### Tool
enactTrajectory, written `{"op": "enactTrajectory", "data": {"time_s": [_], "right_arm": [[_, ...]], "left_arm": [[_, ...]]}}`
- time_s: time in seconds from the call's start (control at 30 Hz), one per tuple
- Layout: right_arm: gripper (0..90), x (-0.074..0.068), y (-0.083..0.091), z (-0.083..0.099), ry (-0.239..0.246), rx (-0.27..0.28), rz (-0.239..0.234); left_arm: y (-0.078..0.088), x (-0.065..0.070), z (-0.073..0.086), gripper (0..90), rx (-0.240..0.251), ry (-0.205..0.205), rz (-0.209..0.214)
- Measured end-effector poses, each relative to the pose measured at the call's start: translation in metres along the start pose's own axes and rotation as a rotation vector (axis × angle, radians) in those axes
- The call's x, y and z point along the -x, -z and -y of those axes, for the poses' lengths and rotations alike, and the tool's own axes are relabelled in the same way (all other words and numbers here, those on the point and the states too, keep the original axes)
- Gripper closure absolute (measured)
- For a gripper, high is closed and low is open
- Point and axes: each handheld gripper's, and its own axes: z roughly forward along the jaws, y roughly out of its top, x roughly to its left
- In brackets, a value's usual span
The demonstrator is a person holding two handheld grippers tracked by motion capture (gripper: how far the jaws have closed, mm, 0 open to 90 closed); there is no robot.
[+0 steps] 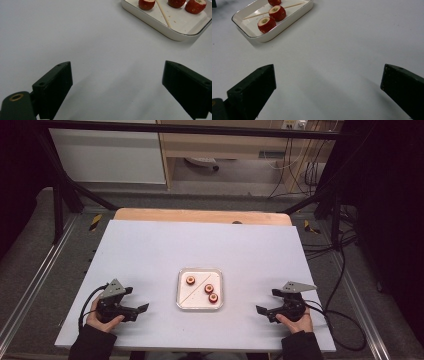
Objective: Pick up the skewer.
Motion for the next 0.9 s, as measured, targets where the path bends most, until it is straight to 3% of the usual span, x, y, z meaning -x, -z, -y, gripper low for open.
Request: {"op": "enactTrajectory", "data": {"time_s": [0.9], "right_arm": [[0.5,-0.0004,0.0006,-0.0005,0.000,0.005,0.001]], "left_arm": [[-0.0036,0.0070,-0.0075,9.3,-0.011,-0.019,0.001]]}}
